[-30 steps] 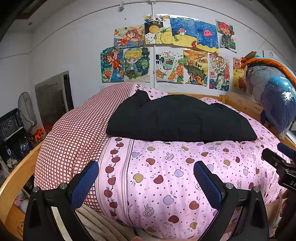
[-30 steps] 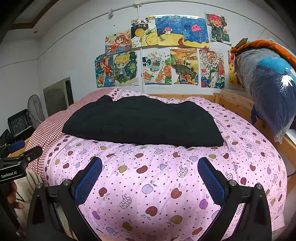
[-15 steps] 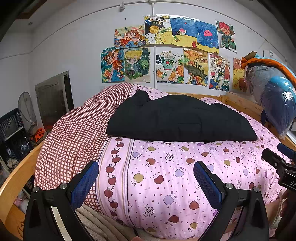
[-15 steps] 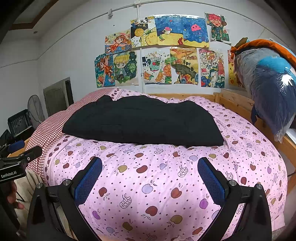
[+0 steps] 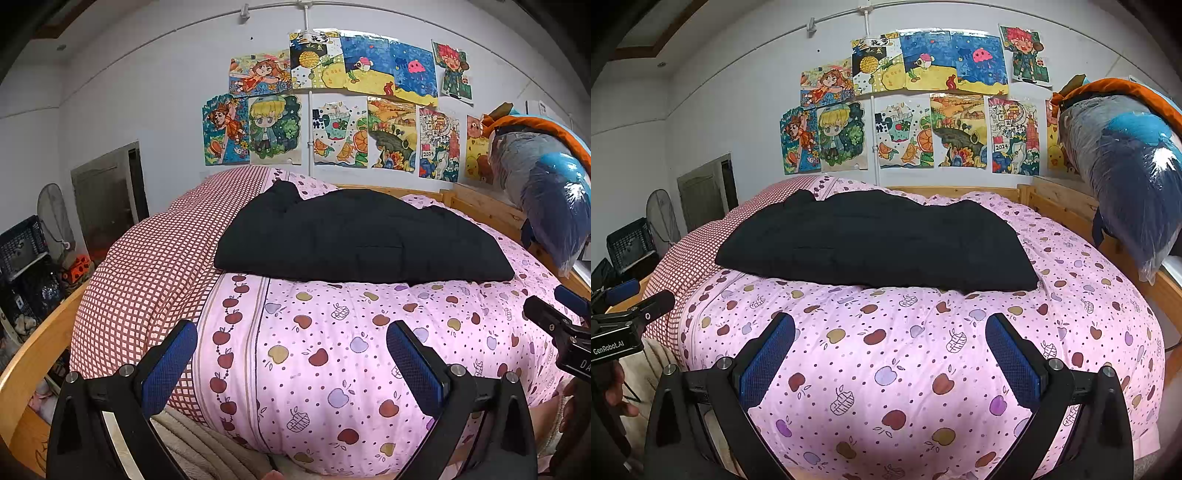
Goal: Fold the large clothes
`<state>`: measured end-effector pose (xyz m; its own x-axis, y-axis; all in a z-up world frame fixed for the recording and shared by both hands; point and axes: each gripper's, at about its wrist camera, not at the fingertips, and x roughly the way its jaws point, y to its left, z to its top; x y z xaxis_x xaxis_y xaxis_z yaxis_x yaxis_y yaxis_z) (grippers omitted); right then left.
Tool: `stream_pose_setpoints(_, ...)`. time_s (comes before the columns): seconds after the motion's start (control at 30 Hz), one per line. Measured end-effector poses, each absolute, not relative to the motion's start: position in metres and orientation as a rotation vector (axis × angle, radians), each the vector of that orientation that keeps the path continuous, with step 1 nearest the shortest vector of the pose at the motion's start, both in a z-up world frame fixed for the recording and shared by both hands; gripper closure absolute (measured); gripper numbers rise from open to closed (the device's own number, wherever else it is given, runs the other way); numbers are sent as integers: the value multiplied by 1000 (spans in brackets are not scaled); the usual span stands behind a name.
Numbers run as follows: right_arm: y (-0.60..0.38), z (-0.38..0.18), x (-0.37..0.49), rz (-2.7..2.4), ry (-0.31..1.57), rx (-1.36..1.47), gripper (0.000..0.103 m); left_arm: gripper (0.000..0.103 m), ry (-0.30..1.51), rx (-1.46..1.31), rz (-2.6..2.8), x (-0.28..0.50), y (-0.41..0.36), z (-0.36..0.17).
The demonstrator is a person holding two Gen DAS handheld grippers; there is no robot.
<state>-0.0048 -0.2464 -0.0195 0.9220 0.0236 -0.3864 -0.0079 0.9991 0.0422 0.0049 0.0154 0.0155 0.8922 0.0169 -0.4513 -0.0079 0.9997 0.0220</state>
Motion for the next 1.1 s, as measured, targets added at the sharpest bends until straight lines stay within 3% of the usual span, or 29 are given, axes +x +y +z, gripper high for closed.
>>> stream_pose_setpoints(1.1,-244,-26,-4,13,404,48,2,0,472,63,77,3,6,10)
